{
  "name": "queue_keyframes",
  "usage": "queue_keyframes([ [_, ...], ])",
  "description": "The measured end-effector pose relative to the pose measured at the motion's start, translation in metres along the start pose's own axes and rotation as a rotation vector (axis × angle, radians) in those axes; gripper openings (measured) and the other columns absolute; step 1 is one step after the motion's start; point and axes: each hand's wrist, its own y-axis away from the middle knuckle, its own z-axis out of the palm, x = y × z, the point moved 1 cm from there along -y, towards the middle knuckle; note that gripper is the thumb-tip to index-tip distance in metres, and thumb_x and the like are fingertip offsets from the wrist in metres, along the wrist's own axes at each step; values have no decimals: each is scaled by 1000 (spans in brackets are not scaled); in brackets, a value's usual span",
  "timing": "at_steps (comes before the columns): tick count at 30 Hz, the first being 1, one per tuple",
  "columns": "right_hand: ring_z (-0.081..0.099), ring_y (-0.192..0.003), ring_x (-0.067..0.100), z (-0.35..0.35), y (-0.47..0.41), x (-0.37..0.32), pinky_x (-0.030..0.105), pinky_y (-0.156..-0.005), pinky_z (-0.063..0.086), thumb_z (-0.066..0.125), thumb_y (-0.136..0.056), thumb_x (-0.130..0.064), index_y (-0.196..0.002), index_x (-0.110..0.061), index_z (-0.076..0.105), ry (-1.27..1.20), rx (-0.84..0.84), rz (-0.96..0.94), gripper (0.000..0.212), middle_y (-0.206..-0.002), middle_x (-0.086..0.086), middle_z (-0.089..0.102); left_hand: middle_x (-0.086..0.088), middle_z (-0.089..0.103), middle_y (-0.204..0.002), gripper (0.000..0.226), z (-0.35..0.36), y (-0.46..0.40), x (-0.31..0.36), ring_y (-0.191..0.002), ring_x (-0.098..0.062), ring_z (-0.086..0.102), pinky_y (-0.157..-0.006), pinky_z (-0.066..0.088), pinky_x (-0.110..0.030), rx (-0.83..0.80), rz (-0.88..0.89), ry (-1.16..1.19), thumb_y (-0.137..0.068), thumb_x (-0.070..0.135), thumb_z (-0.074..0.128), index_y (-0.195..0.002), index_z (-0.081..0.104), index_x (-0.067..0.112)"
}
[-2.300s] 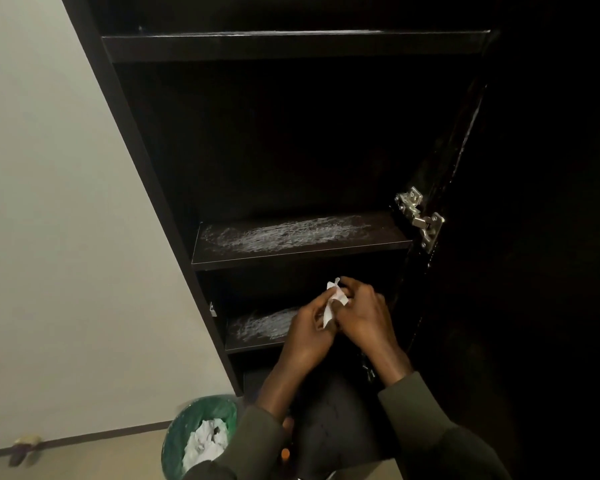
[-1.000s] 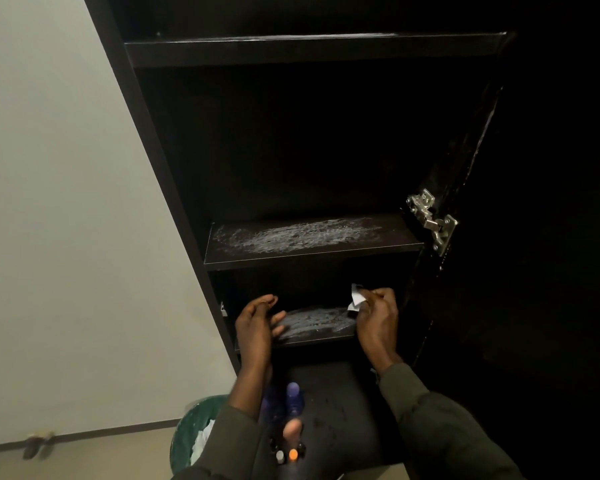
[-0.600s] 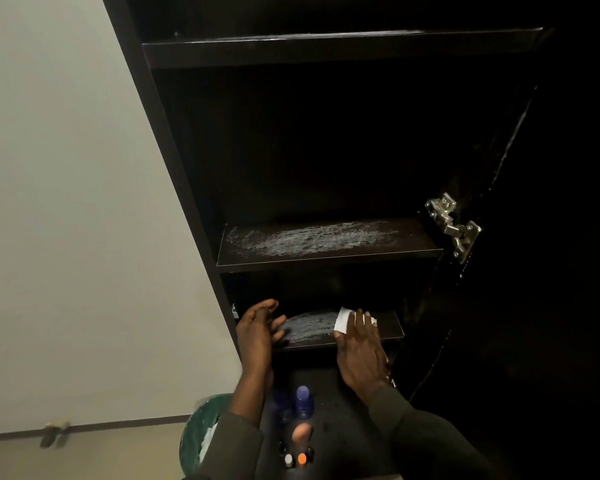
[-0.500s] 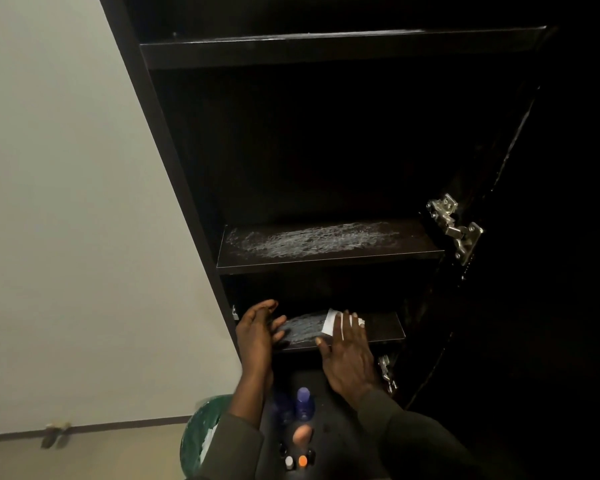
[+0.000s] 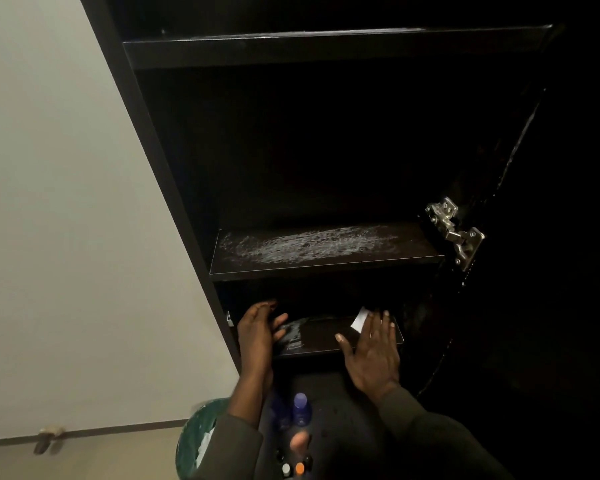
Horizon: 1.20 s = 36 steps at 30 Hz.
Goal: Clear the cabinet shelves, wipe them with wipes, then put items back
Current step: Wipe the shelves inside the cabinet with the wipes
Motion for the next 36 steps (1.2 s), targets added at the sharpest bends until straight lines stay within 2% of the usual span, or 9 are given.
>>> queue_keyframes([
  [5, 25, -145, 35, 6, 6, -32, 44, -116, 15, 13, -92, -70, -144, 7, 36, -68, -31, -59, 95, -150, 26, 35, -7, 70, -109, 21, -1, 2, 2, -102, -27, 68, -91, 52, -44, -9, 5, -9, -102, 17, 46, -96, 66, 19],
  [9, 31, -144, 31, 16, 15, -66, 41, -115, 19, 19, -93, -70, -146, -3, 38, -199, -62, -233, 88, -151, 17, 39, -5, 69, -105, 22, -3, -2, 5, -98, -24, 68, -79, 53, -36, -5, 23, 15, -102, 16, 44, -95, 65, 19],
  [12, 34, -142, 32, 16, 13, -59, 40, -116, 19, 24, -94, -68, -146, -6, 39, -200, -51, -309, 82, -151, 16, 39, -3, 69, -103, 21, -1, -4, 4, -99, -25, 68, -72, 53, -31, -8, 15, 19, -103, 17, 44, -96, 64, 19],
  [15, 30, -143, 36, 11, 7, -30, 45, -117, 20, 31, -94, -65, -145, -1, 39, -145, 25, -186, 83, -148, 21, 41, -4, 68, -110, 19, 0, -6, 4, -102, -24, 68, -81, 52, -36, -35, 8, 8, -103, 19, 44, -99, 63, 20],
  [17, 26, -145, 36, 7, 2, -10, 45, -118, 19, 26, -93, -67, -145, 3, 37, -68, 34, -71, 88, -149, 24, 38, -7, 68, -114, 19, -1, -8, 3, -103, -24, 68, -85, 52, -37, -36, 1, 15, -103, 20, 44, -99, 62, 20],
  [22, 26, -144, 37, 7, -2, -11, 48, -118, 23, 16, -91, -68, -145, 4, 35, -61, 1, 33, 92, -150, 26, 35, -1, 68, -103, 20, -8, -8, 3, -106, -27, 66, -79, 51, -36, -10, 20, 5, -103, 19, 43, -97, 62, 20],
  [28, 33, -142, 35, 15, 15, -88, 46, -114, 19, 30, -93, -63, -146, 0, 37, -145, -46, -221, 82, -148, 20, 42, -4, 71, -102, 20, -19, -8, 9, -105, -25, 65, -99, 49, -50, 29, 141, -137, -100, 21, 51, -91, 69, 23],
  [32, 25, -146, 31, 23, 25, -141, 44, -116, 10, 32, -95, -54, -150, -12, 33, -157, -99, -457, 70, -152, 12, 38, -9, 69, -101, 17, -21, -10, 10, -105, -27, 65, -100, 48, -51, -18, 165, -207, -95, 31, 57, -94, 69, 19],
  [36, 15, -149, 24, 23, 20, -143, 38, -121, -1, 25, -97, -40, -150, -22, 32, -190, -138, -610, 57, -155, 2, 36, -7, 68, -93, 16, -21, -10, 14, -101, -29, 65, -92, 48, -43, -41, 171, -237, -99, 21, 54, -88, 66, 19],
])
